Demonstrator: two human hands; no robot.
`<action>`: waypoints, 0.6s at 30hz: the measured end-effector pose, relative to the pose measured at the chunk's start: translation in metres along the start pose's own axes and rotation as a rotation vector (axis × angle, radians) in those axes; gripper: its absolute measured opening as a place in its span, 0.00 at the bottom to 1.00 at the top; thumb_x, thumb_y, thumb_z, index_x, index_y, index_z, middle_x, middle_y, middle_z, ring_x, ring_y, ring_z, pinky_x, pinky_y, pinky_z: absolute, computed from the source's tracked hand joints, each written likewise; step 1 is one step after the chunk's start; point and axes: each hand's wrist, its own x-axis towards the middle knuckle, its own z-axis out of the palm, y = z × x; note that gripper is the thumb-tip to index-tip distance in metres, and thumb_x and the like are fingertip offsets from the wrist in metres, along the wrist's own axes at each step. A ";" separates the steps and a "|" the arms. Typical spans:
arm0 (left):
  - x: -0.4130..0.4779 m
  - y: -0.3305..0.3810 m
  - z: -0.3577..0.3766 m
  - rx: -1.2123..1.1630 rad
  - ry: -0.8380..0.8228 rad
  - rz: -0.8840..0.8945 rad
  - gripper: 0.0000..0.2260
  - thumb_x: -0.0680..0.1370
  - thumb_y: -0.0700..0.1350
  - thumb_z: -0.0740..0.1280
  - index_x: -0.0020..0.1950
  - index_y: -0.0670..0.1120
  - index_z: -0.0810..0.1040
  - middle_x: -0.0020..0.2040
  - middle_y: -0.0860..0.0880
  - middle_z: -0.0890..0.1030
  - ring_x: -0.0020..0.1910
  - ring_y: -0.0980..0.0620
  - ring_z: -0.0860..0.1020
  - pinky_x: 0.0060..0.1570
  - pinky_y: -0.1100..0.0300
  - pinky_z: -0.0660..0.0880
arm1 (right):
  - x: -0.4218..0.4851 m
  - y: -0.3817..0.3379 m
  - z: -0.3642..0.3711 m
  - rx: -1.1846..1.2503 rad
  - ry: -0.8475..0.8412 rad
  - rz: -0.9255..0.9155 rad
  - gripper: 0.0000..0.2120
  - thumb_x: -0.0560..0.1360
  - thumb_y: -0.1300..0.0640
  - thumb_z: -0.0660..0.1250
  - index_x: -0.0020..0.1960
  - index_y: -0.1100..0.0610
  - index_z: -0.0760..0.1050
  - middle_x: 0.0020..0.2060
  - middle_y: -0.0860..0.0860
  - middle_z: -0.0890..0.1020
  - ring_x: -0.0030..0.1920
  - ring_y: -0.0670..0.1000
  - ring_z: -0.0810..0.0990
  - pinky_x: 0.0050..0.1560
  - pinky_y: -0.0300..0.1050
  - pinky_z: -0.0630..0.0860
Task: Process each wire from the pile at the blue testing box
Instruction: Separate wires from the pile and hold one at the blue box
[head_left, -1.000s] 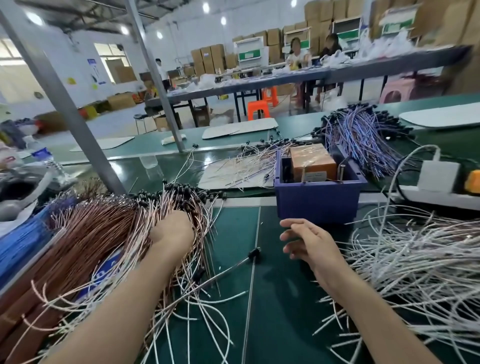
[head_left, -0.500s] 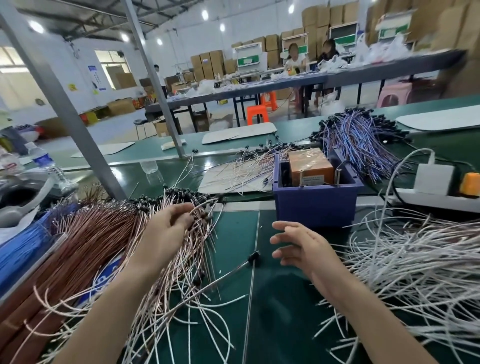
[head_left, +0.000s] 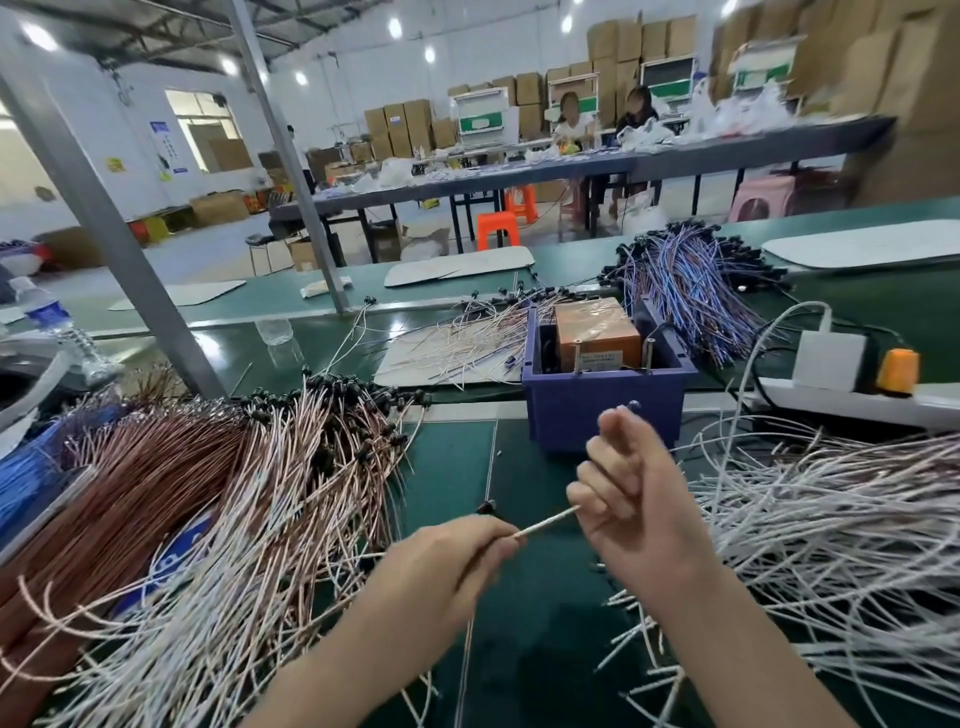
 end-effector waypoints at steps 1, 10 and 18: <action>-0.001 -0.005 -0.007 0.064 0.015 0.015 0.16 0.82 0.63 0.54 0.57 0.59 0.78 0.40 0.71 0.76 0.42 0.69 0.76 0.44 0.71 0.72 | -0.001 -0.007 -0.001 -0.011 0.008 -0.015 0.09 0.79 0.49 0.66 0.45 0.53 0.81 0.23 0.46 0.61 0.19 0.43 0.57 0.20 0.37 0.60; 0.041 0.001 -0.064 0.642 0.296 0.327 0.06 0.74 0.48 0.73 0.51 0.53 0.84 0.53 0.50 0.83 0.57 0.46 0.77 0.61 0.47 0.71 | -0.006 0.002 0.007 -0.713 -0.004 0.000 0.13 0.85 0.52 0.58 0.62 0.49 0.79 0.46 0.50 0.86 0.21 0.45 0.59 0.20 0.37 0.56; 0.066 0.028 -0.024 0.519 0.441 0.301 0.16 0.79 0.40 0.70 0.67 0.46 0.77 0.79 0.42 0.63 0.81 0.43 0.52 0.79 0.46 0.52 | -0.003 0.010 0.000 -0.730 -0.030 -0.114 0.12 0.75 0.44 0.65 0.53 0.44 0.85 0.29 0.49 0.75 0.22 0.45 0.59 0.21 0.35 0.57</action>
